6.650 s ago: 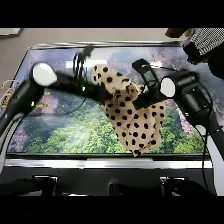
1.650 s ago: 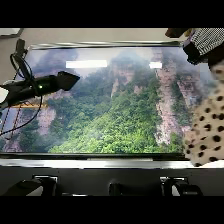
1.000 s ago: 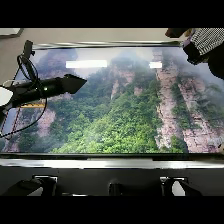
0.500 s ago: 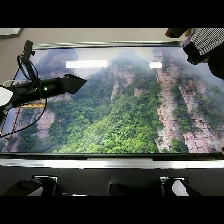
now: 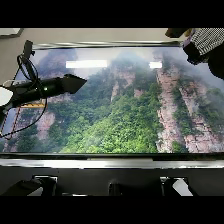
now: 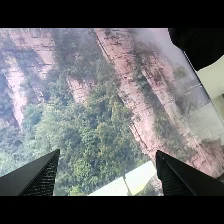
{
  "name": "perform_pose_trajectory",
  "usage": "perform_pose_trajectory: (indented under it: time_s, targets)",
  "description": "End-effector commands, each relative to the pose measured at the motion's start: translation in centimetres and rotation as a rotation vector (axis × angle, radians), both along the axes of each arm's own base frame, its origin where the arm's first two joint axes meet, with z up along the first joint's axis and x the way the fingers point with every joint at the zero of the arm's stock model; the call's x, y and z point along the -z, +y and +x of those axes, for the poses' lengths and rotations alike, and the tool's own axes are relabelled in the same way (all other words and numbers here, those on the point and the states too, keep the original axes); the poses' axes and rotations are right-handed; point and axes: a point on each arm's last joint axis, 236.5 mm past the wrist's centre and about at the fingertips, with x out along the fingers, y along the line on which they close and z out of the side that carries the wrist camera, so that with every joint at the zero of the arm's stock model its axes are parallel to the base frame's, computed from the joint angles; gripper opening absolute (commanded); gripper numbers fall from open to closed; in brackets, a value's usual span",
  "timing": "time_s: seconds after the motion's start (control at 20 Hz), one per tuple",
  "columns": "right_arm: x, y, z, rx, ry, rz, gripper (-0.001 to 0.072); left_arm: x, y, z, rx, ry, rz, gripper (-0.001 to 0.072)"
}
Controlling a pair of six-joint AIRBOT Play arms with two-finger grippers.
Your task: Fold the clothes and pants, and hang the long-sleeved shirts on hangers.
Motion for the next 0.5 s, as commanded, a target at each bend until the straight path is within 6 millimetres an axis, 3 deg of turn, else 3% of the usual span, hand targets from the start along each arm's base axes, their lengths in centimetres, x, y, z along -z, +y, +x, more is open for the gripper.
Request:
perform_pose_trajectory:
  time_s: [0.0,0.05,0.1,0.15,0.25,0.35,0.45]
  targets:
    - [1.1,-0.3,0.5,-0.037,-0.035,0.047,0.0051,0.0,0.0,0.0,-0.001,-0.002,0.000,0.0707]
    - [1.1,0.0,0.7,-0.054,-0.041,0.054,0.0202,0.0,0.0,0.0,-0.001,-0.002,0.000,0.0707]
    - [0.6,0.7,0.4,-0.061,-0.046,0.048,0.0475,0.0,0.0,0.0,-0.001,-0.002,0.000,0.0707]
    - [-0.4,1.5,-0.3,-0.060,-0.056,0.025,0.0669,0.0,0.0,0.0,-0.001,-0.002,0.000,0.0708]
    - [-4.3,4.3,-2.7,-0.055,-0.085,-0.088,0.0676,0.0,0.0,0.0,-0.001,0.000,-0.002,0.0708]
    - [-9.6,9.4,-5.0,-0.113,-0.175,-0.254,0.0675,-0.1,0.0,0.0,-0.015,0.025,-0.024,0.0707]
    - [-13.7,14.6,-5.6,-0.245,-0.319,-0.381,0.0673,-0.1,0.0,0.0,-0.019,0.033,-0.029,0.0707]
